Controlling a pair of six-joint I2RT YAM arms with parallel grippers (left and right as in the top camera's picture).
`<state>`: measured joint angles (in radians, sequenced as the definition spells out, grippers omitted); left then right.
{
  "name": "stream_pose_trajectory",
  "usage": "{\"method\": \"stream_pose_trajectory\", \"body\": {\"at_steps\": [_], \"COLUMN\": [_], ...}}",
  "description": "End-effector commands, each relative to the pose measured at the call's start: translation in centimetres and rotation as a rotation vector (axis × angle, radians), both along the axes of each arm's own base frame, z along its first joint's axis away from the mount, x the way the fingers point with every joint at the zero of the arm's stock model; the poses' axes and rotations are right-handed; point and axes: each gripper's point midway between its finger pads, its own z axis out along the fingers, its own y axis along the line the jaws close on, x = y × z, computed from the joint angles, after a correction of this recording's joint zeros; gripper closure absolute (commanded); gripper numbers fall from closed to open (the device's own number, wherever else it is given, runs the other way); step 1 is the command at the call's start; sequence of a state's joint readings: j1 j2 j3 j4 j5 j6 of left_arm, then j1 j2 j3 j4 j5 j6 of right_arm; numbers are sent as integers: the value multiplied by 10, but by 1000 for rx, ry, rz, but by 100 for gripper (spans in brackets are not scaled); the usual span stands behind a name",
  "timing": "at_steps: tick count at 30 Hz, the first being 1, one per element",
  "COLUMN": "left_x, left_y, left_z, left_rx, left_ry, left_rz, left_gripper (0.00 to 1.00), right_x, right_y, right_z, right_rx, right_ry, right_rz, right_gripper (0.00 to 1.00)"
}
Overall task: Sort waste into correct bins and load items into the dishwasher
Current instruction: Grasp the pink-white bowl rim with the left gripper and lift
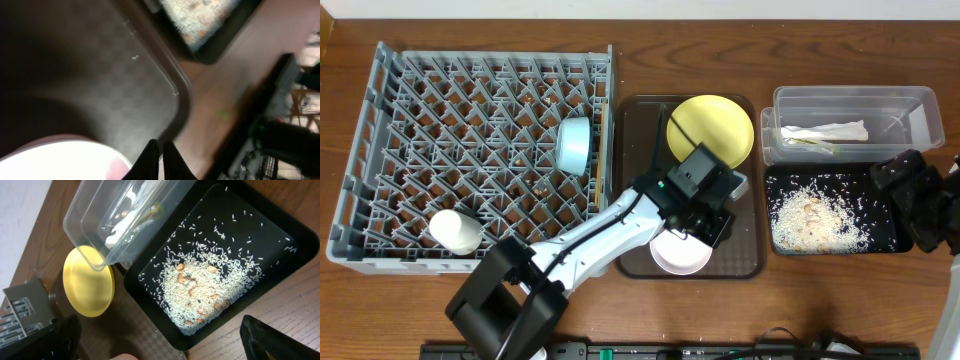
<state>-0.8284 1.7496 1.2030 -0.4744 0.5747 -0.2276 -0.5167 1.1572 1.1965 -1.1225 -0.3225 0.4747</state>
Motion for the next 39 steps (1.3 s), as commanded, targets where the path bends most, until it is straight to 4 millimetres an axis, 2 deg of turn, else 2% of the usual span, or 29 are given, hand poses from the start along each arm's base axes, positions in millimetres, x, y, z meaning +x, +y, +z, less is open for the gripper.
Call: {"method": "stream_pose_trajectory", "body": {"at_steps": [1, 5, 8, 9, 12, 15, 17, 19, 21, 23, 24, 26, 28, 31, 33, 35, 39], "left_x": [2, 16, 27, 28, 27, 25, 25, 25, 23, 24, 24, 27, 30, 37, 46, 59, 77], "left_y": [3, 70, 112, 120, 123, 127, 128, 129, 130, 130, 130, 129, 125, 120, 127, 148, 219], "left_z": [15, -11, -25, -30, -46, -66, -75, -83, -91, -91, -89, -82, -67, -38, -12, 19, 89], "left_rx": [22, 373, 570, 599, 610, 631, 645, 663, 671, 671, 667, 660, 641, 605, 620, 680, 876], "left_ry": [-9, -63, -124, -134, -136, -136, -121, -106, -86, -83, -86, -91, -103, -140, -200, -301, -564], "left_rz": [-28, 92, 156, 164, 153, 114, 112, 108, 104, 105, 106, 112, 118, 135, 203, 299, 605], "left_gripper": [87, 83, 70, 63, 46, 45, 46, 51, 64, 88, 92, 92, 92, 93, 93, 92, 93], "right_x": [0, 0, 0, 0, 0, 0, 0, 0, 0, 0, 0, 0, 0, 0, 0, 0, 0], "right_y": [1, 1, 1, 1, 1, 1, 1, 1, 1, 1, 1, 1, 1, 1, 1, 1, 1], "right_z": [2, 2, 2, 2, 2, 2, 2, 2, 2, 2, 2, 2, 2, 2, 2, 2, 2], "right_rx": [6, 6, 6, 6, 6, 6, 6, 6, 6, 6, 6, 6, 6, 6, 6, 6, 6], "right_ry": [-9, -9, -9, -9, -9, -9, -9, -9, -9, -9, -9, -9, -9, -9, -9, -9, -9], "right_rz": [-5, -5, -5, -5, -5, -5, -5, -5, -5, -5, -5, -5, -5, -5, -5, -5, -5], "right_gripper": [1, 1, 1, 1, 1, 1, 1, 1, 1, 1, 1, 1, 1, 1, 1, 1, 1]}}
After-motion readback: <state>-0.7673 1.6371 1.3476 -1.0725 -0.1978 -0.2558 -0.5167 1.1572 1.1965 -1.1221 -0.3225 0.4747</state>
